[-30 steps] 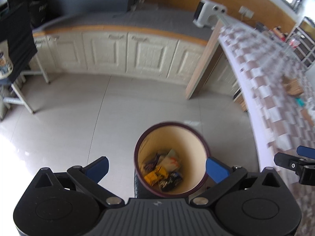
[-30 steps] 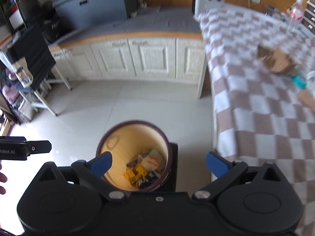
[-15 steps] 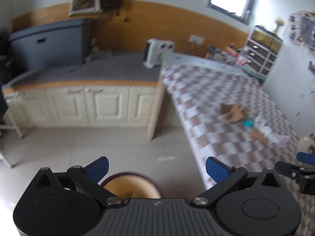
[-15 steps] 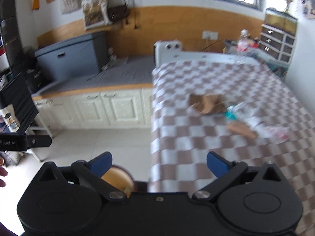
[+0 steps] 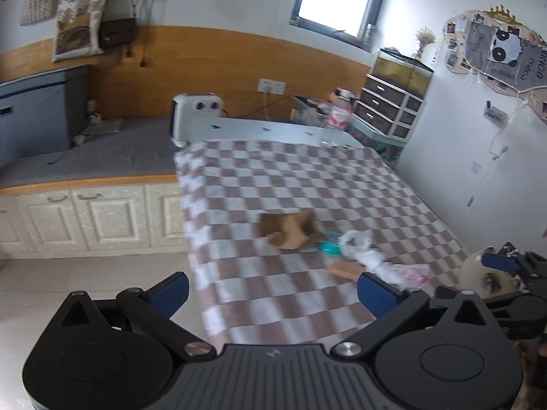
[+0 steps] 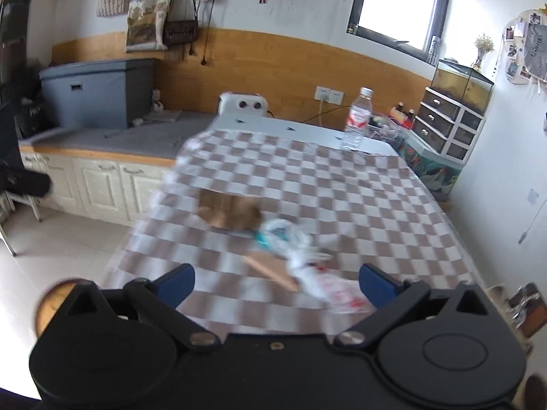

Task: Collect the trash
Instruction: 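Move both open tools back over the table toward the remaining trash, then close the right tool on the clear plastic bag while the left tool grasps the tan wooden piece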

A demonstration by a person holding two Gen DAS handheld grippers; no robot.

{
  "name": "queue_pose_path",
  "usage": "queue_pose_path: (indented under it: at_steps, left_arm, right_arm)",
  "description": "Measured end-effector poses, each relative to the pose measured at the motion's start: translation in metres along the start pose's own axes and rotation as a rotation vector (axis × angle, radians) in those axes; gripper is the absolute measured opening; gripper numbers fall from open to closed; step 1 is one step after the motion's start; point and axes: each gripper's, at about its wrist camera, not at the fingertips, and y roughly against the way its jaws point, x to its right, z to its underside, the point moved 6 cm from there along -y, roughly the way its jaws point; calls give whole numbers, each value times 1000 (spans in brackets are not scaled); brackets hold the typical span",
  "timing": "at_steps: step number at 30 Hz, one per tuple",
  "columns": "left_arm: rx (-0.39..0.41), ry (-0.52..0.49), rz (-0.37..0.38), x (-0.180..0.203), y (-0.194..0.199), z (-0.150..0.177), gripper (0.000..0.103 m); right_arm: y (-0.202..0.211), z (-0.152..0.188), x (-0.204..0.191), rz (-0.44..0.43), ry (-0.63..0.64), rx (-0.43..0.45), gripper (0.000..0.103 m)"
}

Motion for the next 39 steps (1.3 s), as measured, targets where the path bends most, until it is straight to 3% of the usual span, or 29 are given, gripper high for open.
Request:
queue_pose_path:
  at_steps: [8, 15, 18, 23, 26, 30, 34, 39]
  left_arm:
    - [-82, 81, 66, 57, -56, -6, 103]
    - [-170, 186, 74, 79, -101, 0, 98]
    - [-207, 233, 76, 85, -121, 4, 94]
    - [-260, 334, 78, 93, -158, 13, 85]
    - [-291, 392, 45, 95, -187, 19, 80]
    - [-306, 422, -46, 99, -222, 25, 76]
    - [-303, 386, -153, 107, -251, 25, 76]
    - [-262, 210, -265, 124, -276, 22, 76]
  right_arm:
    - [-64, 20, 60, 23, 216, 3, 84]
    - [-127, 57, 42, -23, 554, -42, 75]
    - [-143, 66, 37, -37, 612, -54, 61]
    - [-151, 66, 46, -69, 512, -59, 31]
    - [-145, 65, 52, -86, 437, -55, 23]
    - [-134, 64, 61, -86, 326, -60, 21]
    - [-123, 66, 76, -63, 176, -74, 21]
    - [-109, 69, 89, -48, 53, -73, 21]
